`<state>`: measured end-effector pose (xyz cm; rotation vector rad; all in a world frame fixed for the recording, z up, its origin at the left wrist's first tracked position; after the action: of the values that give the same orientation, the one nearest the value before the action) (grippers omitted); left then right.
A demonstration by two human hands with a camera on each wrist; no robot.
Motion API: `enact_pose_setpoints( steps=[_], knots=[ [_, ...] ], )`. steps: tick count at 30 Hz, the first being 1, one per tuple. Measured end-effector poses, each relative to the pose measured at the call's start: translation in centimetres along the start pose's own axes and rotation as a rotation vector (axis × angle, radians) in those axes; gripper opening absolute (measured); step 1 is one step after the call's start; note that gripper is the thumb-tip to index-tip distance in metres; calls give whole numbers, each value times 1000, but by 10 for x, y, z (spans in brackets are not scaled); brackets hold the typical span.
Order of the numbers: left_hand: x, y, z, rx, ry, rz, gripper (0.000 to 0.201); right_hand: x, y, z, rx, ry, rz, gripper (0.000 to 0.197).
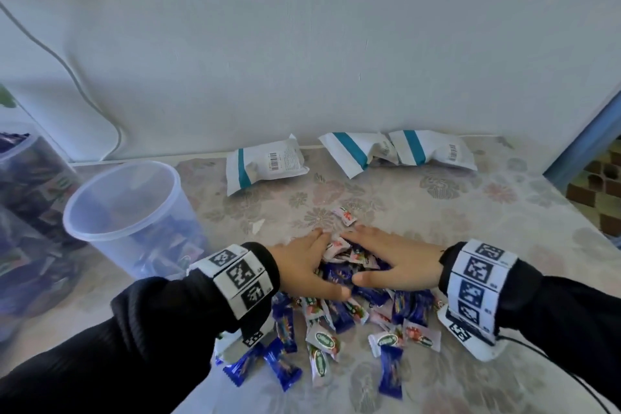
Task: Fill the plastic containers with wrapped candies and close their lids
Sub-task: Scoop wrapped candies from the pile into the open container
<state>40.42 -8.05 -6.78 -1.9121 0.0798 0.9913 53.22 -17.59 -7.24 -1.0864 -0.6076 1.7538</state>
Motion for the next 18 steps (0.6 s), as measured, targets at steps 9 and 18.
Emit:
enact_pose_setpoints(
  steps=[9, 18],
  knots=[
    [-37, 43, -2, 319, -63, -119, 122, -17, 35, 27, -321, 35, 90, 123],
    [-35, 42, 6, 317, -143, -403, 79, -5, 38, 36, -525, 41, -35, 121]
  ],
)
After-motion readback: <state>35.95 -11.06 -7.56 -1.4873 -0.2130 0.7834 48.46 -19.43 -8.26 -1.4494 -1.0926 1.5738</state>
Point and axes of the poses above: each hand's wrist, its own x-axis towards the middle knuckle, its own y-axis out of the palm, z = x × y, the point moved 4 cm from there along x, towards the middle knuckle, and after that the axes turned 8 degrees about -y, right-handed, at the moved point
